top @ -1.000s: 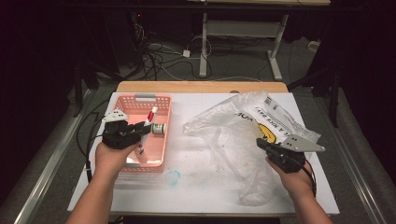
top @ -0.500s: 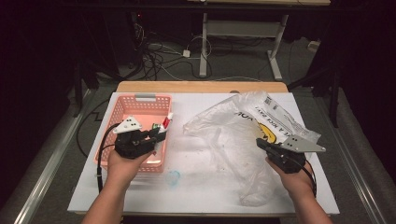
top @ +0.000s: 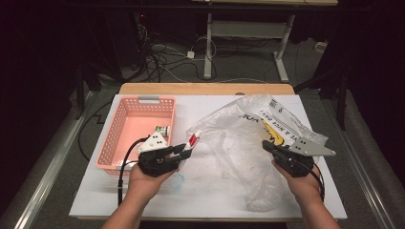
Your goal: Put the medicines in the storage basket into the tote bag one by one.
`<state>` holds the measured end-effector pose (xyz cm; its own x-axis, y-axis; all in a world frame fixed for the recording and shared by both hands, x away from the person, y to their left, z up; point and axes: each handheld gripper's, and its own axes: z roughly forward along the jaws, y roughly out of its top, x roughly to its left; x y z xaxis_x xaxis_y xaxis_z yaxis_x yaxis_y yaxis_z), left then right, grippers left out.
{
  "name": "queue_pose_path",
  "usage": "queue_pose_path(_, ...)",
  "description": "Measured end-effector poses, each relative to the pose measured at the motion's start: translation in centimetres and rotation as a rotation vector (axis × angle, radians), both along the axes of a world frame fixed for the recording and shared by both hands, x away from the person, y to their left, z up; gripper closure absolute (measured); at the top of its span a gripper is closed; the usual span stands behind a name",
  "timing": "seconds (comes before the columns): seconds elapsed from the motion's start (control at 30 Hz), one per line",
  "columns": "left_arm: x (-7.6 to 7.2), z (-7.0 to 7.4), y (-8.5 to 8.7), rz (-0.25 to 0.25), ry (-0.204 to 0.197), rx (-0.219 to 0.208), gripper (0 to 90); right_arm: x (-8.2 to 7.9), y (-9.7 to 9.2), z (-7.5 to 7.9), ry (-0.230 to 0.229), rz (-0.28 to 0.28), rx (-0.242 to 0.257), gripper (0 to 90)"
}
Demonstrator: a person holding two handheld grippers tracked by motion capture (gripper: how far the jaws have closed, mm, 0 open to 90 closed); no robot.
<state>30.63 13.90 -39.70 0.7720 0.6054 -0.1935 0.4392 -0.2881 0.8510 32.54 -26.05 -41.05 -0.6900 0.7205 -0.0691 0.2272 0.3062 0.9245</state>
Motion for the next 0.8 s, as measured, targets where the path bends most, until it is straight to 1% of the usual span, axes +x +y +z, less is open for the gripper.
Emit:
queue_pose_path(0.07,-0.1,-0.1,-0.4,-0.010,-0.001,0.003,69.2,-0.1,0.1,0.1,0.000,0.003,-0.001,90.0)
queue_pose_path(0.17,-0.4,-0.4,-1.1,-0.026,-0.006,-0.005,69.2,-0.2,0.3,0.2,-0.003,0.009,-0.001,90.0)
queue_pose_path(0.33,-0.7,-0.9,-2.4,-0.048,-0.010,0.001,69.2,-0.5,0.6,0.6,-0.019,0.020,0.000,90.0)
queue_pose_path(0.43,-0.8,-1.3,-3.2,-0.065,-0.003,0.006,69.2,-0.7,0.8,0.9,-0.030,0.027,0.001,90.0)
queue_pose_path(0.67,-0.7,-2.4,-5.9,-0.110,0.017,0.047,69.1,-0.9,1.3,1.3,-0.044,0.039,0.006,90.0)
queue_pose_path(0.8,-0.1,-2.9,-7.4,-0.120,0.017,0.068,69.1,-1.0,1.4,1.4,-0.045,0.038,0.013,90.0)
